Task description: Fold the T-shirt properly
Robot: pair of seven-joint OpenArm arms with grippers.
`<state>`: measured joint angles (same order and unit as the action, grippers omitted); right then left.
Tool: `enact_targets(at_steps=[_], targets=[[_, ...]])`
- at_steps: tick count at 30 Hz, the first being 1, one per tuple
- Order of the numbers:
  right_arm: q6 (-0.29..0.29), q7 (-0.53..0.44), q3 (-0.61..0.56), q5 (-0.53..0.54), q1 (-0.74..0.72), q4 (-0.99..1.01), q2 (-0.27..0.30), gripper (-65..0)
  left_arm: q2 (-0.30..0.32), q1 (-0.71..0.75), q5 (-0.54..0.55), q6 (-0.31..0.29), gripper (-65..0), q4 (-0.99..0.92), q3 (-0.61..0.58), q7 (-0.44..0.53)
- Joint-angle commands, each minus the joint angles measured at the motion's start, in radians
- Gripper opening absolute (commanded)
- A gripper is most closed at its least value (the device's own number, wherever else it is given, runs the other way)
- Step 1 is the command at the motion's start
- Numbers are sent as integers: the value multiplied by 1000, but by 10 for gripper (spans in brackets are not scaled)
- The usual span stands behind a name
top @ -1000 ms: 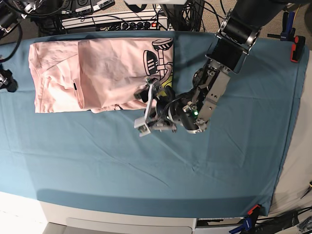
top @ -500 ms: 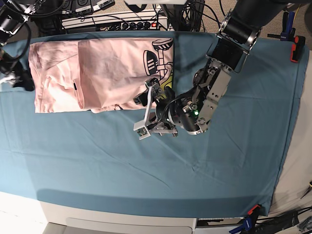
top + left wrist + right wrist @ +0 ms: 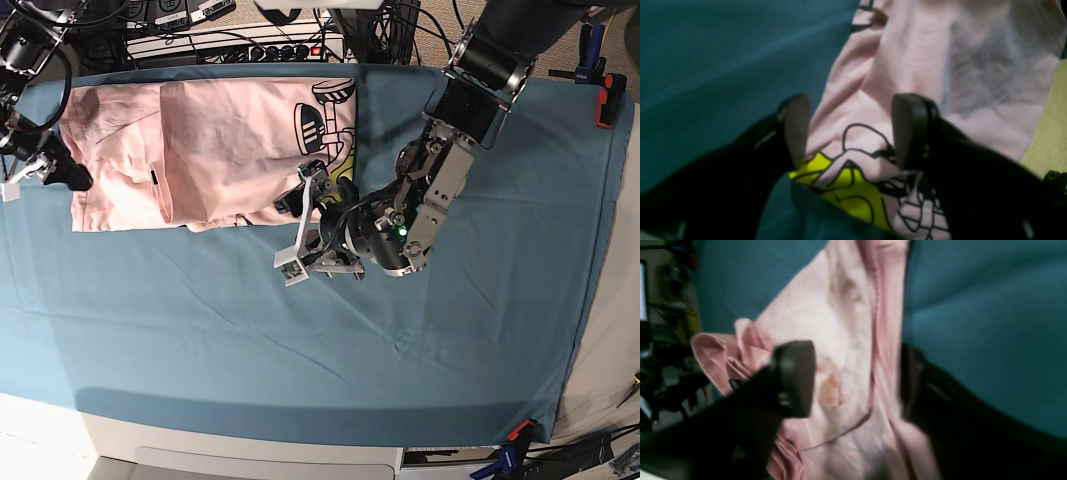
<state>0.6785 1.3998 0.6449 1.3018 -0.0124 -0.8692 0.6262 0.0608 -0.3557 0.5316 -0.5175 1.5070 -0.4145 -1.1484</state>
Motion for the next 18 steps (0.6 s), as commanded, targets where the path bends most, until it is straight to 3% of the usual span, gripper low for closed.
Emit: enact_targets(at_steps=[1,6,8,11,14,18], targets=[[5,-4,3,47,-7,-10,30,-363,-8,-24,11,-3,-260,18,8,14],[6,-4,3,75,-7,-10,31,-539,-7,-24,7,-3,-260,18,64,11],[6,-4,3,85,-7,-11,31,-644,-4,-24,11,-3,-260,18,104,11],[8,-4,5,182,-6,-19,31,-650,23,-24,56,-3,-267,18,166,4],[20,-4,5,182,-3,-83,20,-650,66,-23,77,-3,-281,18,228,-8],[16,-4,5,182,39,-267,-60,-650,142,-13,103,-4,-281,18,301,-8]])
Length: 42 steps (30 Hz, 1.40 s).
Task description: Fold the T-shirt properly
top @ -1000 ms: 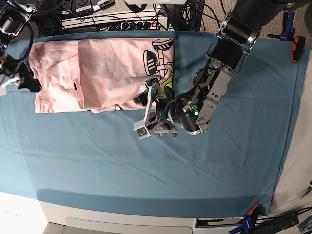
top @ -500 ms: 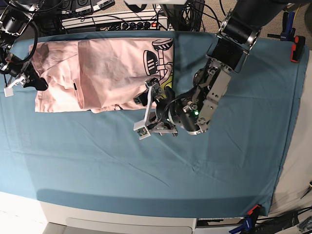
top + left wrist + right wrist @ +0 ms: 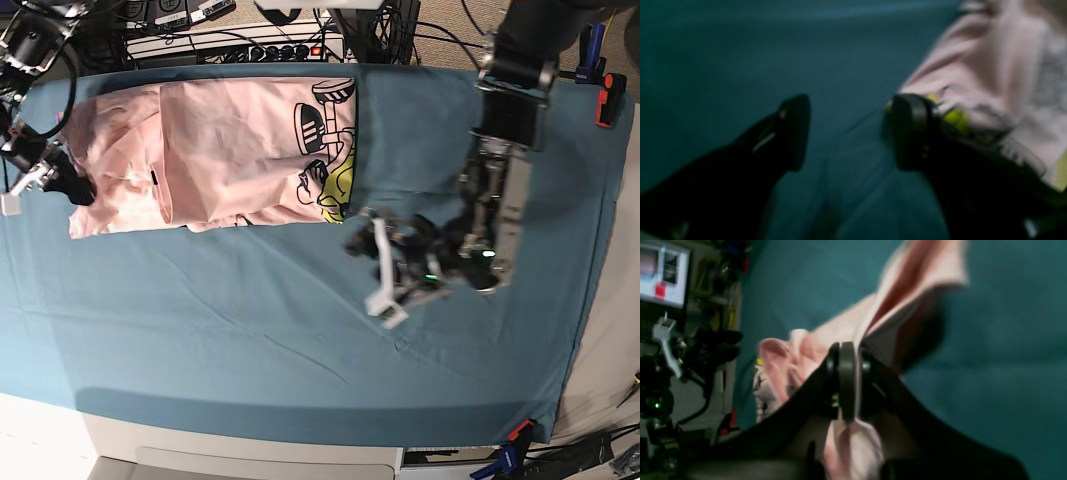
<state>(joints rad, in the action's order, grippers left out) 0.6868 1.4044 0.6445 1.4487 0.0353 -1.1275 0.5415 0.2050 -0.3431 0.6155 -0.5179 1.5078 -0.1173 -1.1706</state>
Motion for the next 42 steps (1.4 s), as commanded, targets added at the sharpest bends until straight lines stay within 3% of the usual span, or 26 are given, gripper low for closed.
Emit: enact_targets(at_steps=[1,7,11,18,24,32,37,42], targets=[[8,-8,5,35,3,-66,-10,-650,15,-22,30,-7,-281,18,20,15],[11,-8,0,35,61,-401,-251,-650,76,-17,43,-7,-281,18,68,15],[11,-8,-77,35,94,-575,-372,-650,80,-16,43,-7,-281,18,68,15],[11,-8,-347,-320,111,-673,-527,-650,80,-11,43,-7,-281,18,68,15],[11,-149,-465,-547,111,-673,-570,-650,80,19,43,-7,-281,18,68,18],[11,-130,-508,-586,112,-673,-570,-650,80,47,44,-22,-281,18,68,19],[11,-129,-508,-565,112,-673,-570,-439,80,47,44,-22,-281,18,68,19],[11,-106,-508,-466,112,-673,-570,-429,80,47,43,-22,-281,18,68,27]])
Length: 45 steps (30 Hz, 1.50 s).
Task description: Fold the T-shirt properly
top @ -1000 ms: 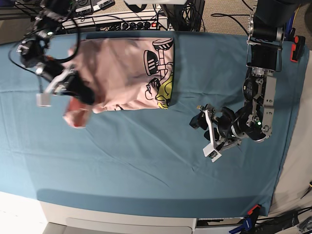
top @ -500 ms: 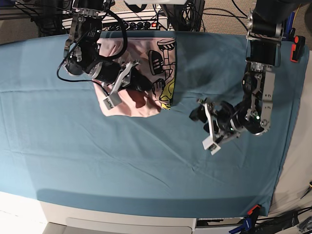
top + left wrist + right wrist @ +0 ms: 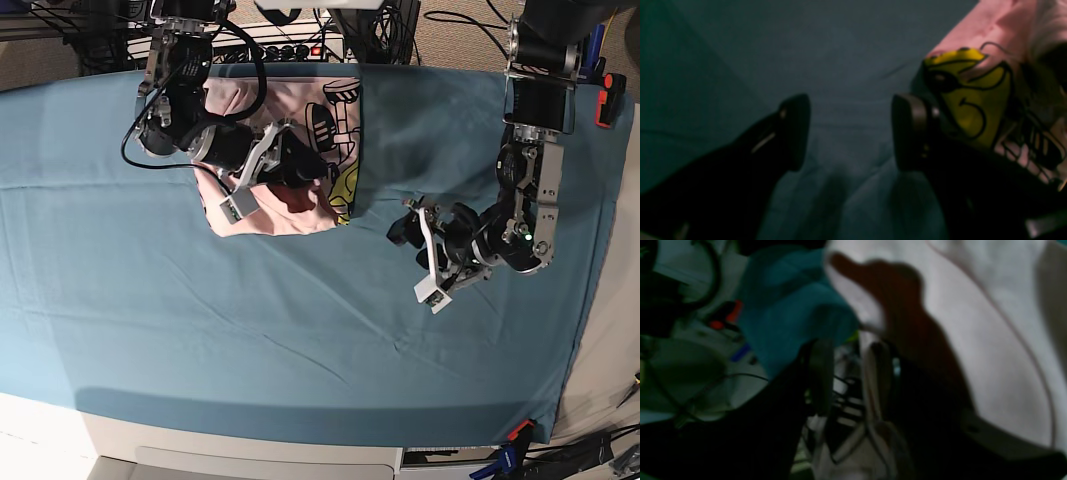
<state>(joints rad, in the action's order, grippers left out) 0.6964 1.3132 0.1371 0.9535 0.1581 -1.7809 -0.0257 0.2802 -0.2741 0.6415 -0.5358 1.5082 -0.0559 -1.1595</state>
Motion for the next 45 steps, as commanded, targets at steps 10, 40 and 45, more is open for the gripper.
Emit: enact_targets(at_steps=[10,40,45], targets=[[2,83,3,530,-11,-19,-2,-430,5,-22,17,-5,-281,17,7,30],[-155,-82,251,-211,183,-286,3,-650,-9,27,17,-8,-281,17,6,49],[-140,-33,95,-159,187,-286,3,-650,-8,27,17,-8,-281,17,6,50]])
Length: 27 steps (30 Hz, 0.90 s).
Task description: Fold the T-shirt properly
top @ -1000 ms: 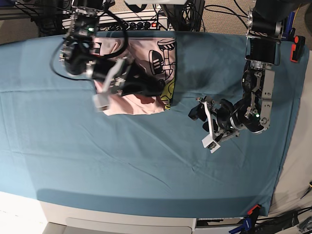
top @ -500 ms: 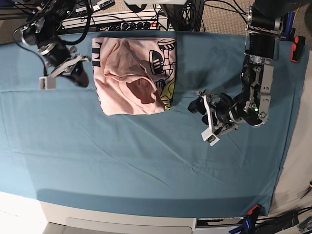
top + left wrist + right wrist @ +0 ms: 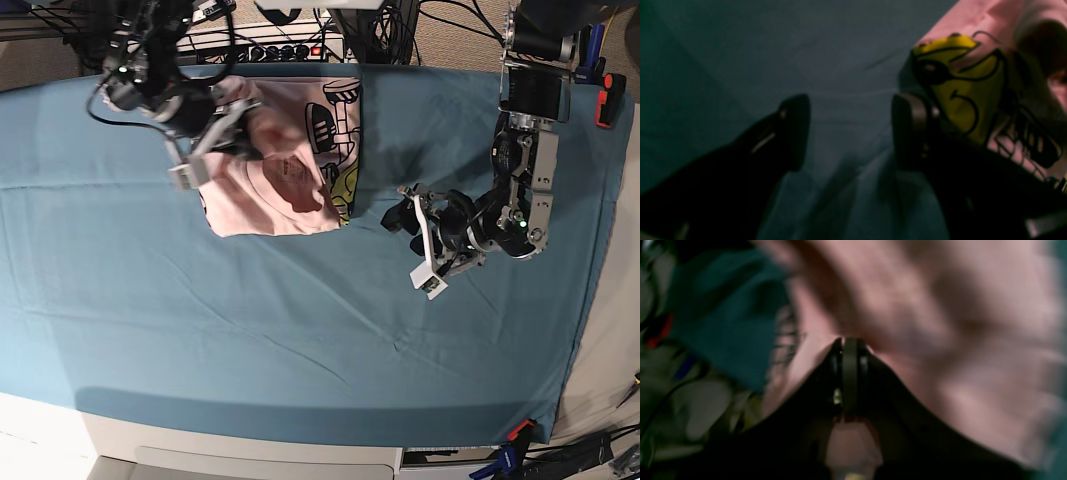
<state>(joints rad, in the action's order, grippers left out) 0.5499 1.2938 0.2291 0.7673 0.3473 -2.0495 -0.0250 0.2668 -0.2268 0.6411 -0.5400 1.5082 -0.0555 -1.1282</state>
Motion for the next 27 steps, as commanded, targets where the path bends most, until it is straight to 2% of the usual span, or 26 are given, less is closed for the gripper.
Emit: enact_targets(at_steps=[1,6,9,14,16,17,19,20,23,27], targets=[[18,-5,-29,45,2,-18,2,-650,5,-20,18,-4,-281,17,6,19],[86,40,-193,126,23,-18,2,-650,5,-20,17,-4,-281,17,6,21],[132,48,-273,137,21,-18,2,-650,5,-19,17,-4,-281,17,6,21],[148,45,-282,133,4,-21,3,-650,5,-19,17,-4,-281,17,6,21],[148,45,-241,114,-20,-34,2,-650,5,-19,17,-4,-281,17,6,20],[148,42,-209,94,-34,-45,3,-587,5,-19,17,-3,-281,17,6,20],[148,9,-123,48,-64,-66,3,-390,5,-17,14,-4,-281,17,6,20],[148,-24,-69,24,-77,-73,3,-334,5,-16,14,-4,-281,17,6,19],[148,-75,113,-22,-133,-77,18,-327,5,-8,14,-4,-281,17,6,19],[111,-96,294,-35,-184,-14,102,-327,5,0,14,-5,-281,17,6,21]])
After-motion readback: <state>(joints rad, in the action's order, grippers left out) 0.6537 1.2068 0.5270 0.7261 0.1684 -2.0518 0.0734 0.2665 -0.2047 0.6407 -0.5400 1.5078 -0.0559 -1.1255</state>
